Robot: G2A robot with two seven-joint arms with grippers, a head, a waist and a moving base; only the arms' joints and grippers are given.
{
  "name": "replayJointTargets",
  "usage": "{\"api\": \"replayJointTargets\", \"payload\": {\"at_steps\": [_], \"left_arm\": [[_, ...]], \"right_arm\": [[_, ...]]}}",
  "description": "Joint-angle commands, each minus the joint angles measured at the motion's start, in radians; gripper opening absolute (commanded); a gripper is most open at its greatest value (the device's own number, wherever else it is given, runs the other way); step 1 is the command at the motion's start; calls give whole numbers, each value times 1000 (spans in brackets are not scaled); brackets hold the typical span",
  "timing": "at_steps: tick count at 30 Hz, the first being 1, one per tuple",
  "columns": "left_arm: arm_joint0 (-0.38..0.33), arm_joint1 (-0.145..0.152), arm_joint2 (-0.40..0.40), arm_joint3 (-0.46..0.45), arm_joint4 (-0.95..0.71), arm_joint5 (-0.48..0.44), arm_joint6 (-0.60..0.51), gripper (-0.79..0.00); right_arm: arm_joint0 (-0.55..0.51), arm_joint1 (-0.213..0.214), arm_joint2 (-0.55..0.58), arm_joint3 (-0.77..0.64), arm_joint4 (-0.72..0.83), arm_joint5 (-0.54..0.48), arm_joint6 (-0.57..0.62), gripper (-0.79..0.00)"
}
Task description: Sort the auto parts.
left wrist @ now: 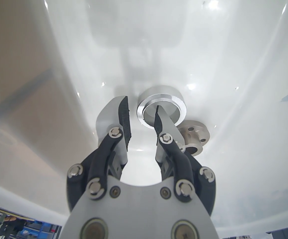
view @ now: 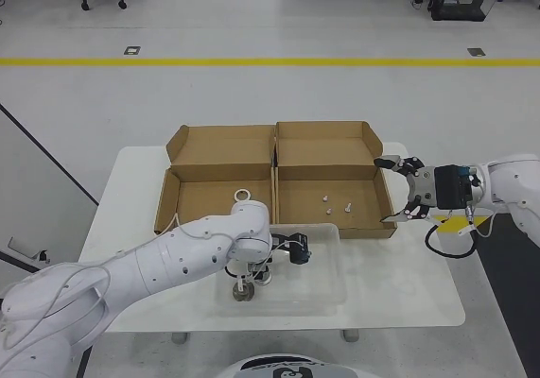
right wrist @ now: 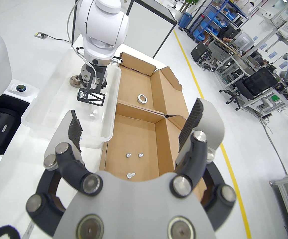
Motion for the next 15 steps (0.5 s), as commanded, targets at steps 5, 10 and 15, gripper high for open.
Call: {"api": "replayJointTargets", "payload": {"at_steps": [5,10,15], "left_arm": [[3,-7,0,14,9,-4,4,-505],[14,-17,0,36,27,-9,9,-533],[15,-26,0,48,36,-8,8,-785]], "right_arm": [[0,0,0,0,0,0,0,0],[0,0,0,0,0,0,0,0],[0,0,0,0,0,0,0,0]]}}
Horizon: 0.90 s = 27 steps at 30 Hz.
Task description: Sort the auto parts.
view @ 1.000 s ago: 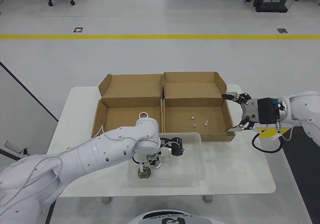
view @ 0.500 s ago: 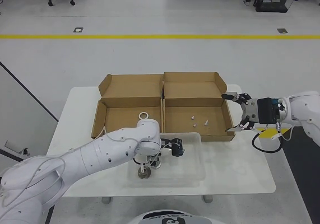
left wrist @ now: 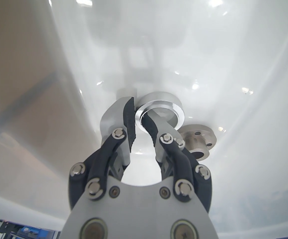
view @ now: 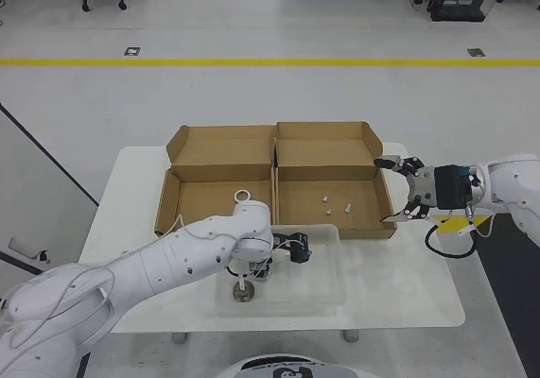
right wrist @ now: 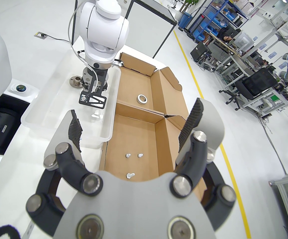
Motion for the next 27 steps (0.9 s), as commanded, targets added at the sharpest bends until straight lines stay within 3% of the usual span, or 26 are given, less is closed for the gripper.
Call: {"api": "replayJointTargets", "payload": {"at_steps": [1,11,20,27], "left_arm": [[-3,-3,0,0,0,2,-2,-785],[-99,16,0,-84,-147,65,-64,-785],[-271,97,0,-273,-353,115,-115,-785],[-379,163,0,-355,-454,80,-79,-785]], "right_arm": [[0,0,0,0,0,0,0,0],[0,0,0,0,0,0,0,0],[0,0,0,0,0,0,0,0],[0,0,0,0,0,0,0,0]]}}
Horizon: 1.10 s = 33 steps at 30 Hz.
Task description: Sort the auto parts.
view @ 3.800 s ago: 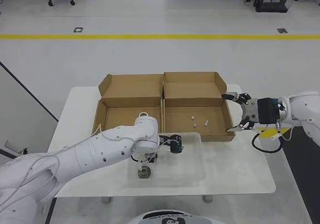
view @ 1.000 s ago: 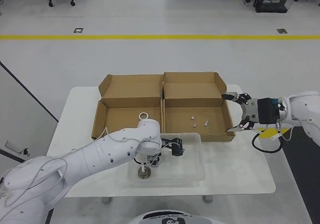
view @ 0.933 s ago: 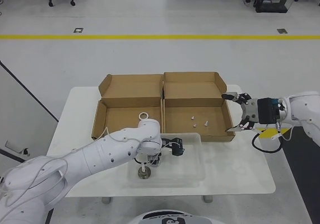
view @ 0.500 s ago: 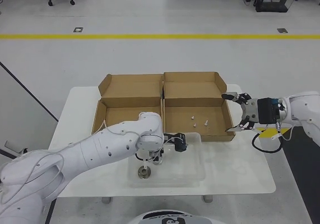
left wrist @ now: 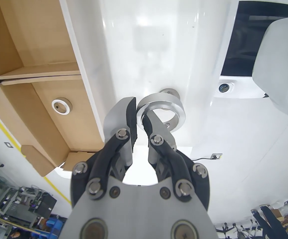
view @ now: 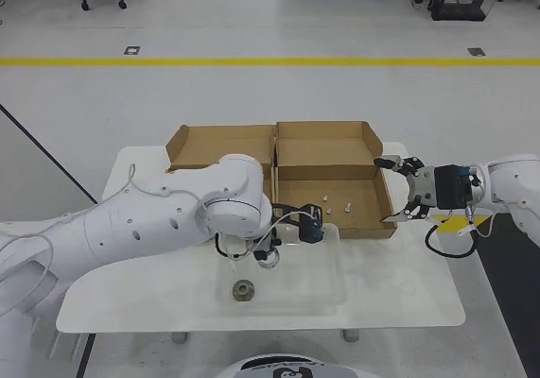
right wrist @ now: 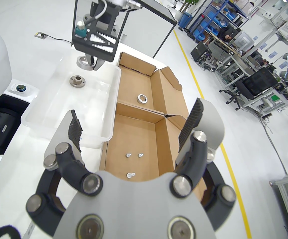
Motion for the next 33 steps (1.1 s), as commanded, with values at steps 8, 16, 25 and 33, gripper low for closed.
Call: {"api": "replayJointTargets", "payload": {"at_steps": [8,16,25,33], "left_arm": [[-51,35,0,-22,-43,-27,27,-785],[-14,50,-44,38,-46,52,136,-785],[138,141,-196,104,-217,-146,373,-785],[280,218,-364,152,-334,-472,593,-785]], "right_arm": [[0,0,0,0,0,0,0,0],[0,0,0,0,0,0,0,0],[0,0,0,0,0,0,0,0],[0,0,0,0,0,0,0,0]]}}
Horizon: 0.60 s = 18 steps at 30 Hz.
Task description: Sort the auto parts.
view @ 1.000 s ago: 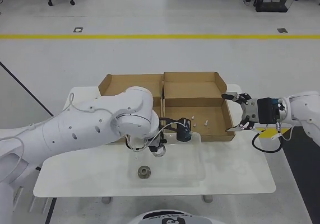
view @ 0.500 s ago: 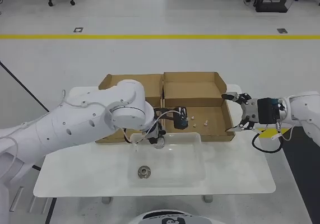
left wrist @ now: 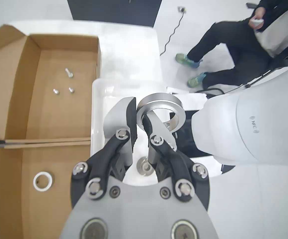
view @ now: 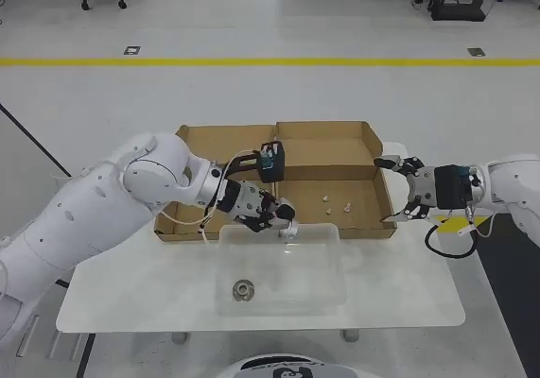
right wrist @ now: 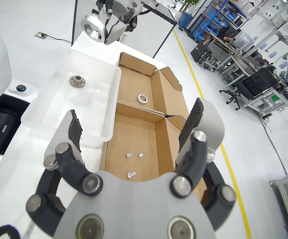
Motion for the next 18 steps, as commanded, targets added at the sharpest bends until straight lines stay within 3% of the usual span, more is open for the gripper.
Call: {"api": "replayJointTargets", "payload": {"at_steps": [1,6,18], "left_arm": [[26,12,-36,11,-21,-60,45,-785],[81,24,-102,45,-97,-191,168,-785],[167,-10,-179,-21,-226,-196,312,-785]], "right_arm": [[0,0,0,0,0,0,0,0],[0,0,0,0,0,0,0,0],[0,0,0,0,0,0,0,0]]}}
